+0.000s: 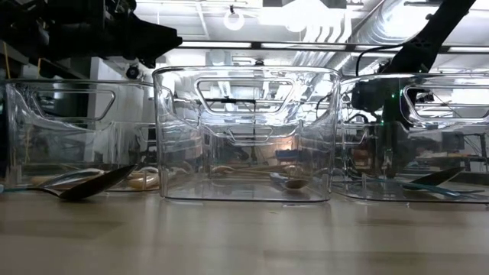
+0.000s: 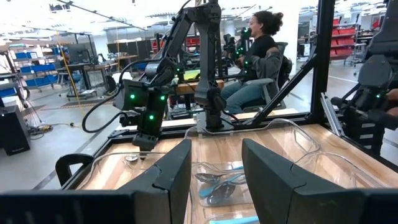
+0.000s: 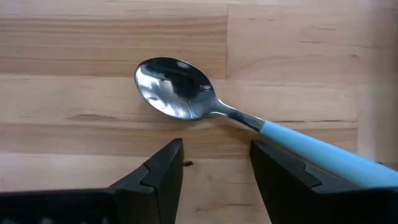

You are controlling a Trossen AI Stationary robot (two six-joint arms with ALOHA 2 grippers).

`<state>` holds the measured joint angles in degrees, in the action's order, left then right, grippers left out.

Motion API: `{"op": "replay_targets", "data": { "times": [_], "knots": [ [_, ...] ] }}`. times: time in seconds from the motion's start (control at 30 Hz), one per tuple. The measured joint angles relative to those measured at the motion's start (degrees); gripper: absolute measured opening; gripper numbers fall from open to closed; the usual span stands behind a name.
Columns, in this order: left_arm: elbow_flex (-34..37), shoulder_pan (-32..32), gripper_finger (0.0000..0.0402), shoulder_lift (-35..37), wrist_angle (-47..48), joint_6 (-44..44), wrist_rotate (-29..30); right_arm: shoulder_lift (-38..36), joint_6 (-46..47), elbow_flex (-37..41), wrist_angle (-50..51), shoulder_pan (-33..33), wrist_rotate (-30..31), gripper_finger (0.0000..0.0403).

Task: Sort silverware by color (type)
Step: Put the light blue spoon into the middle transparent bin

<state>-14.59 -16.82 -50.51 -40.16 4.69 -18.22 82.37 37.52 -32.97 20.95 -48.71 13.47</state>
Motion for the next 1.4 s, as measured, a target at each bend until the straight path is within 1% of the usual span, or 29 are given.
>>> {"op": "replay_targets", "data": {
  "times": [0.13,0.47,0.53,0.63,0.7,0.77,0.87,1.0,1.07,1.23,1.27,1.33,1.4],
  "knots": [
    [0.0,0.0,0.0130,0.0,0.0,0.0,0.0,-0.3,-1.2,0.0,-0.1,0.1,-1.9,0.0173],
    [0.0,0.0,0.0130,0.0,0.0,1.4,0.0,-0.6,-0.2,0.0,-1.1,0.9,-2.7,0.0173],
    [0.0,0.0,0.0130,0.0,0.0,1.5,0.0,-0.9,-0.5,0.0,-2.3,1.5,-4.0,0.0173],
    [0.0,0.0,0.0130,0.0,0.0,1.5,0.0,-1.7,-2.6,0.0,-7.3,2.7,-6.4,0.0173],
    [0.0,0.0,0.0130,0.0,0.0,1.5,0.0,-2.2,-3.0,0.0,-10.8,3.3,-4.5,0.0173],
    [0.0,0.0,0.0130,0.0,0.0,1.5,0.0,-2.3,-3.0,0.0,-12.9,3.5,0.0,0.0173],
    [0.0,0.0,0.0130,0.0,0.0,1.4,0.0,-2.3,-2.8,0.0,-13.0,3.4,6.6,0.0173],
    [0.0,0.0,0.0130,0.0,0.0,1.4,0.0,-1.8,-1.9,0.0,-13.1,3.4,11.7,0.0173],
    [0.0,0.0,0.0130,0.0,0.0,1.4,0.0,-0.7,-1.1,0.0,-13.5,3.4,13.2,0.0173],
    [0.0,0.0,0.0130,0.0,0.0,1.4,0.0,4.9,1.4,0.0,-16.1,3.3,12.6,0.0173],
    [0.0,0.0,0.0130,0.0,0.0,1.4,0.0,5.8,1.2,-0.3,-15.7,3.6,13.7,0.0173],
    [0.0,0.0,0.0130,0.0,0.0,1.3,0.0,6.9,1.2,-0.9,-15.5,4.1,15.1,0.0173],
    [0.0,0.0,0.0130,0.0,0.0,1.3,0.0,7.2,1.2,-1.4,-14.9,4.2,15.1,0.0173]
  ]
}}
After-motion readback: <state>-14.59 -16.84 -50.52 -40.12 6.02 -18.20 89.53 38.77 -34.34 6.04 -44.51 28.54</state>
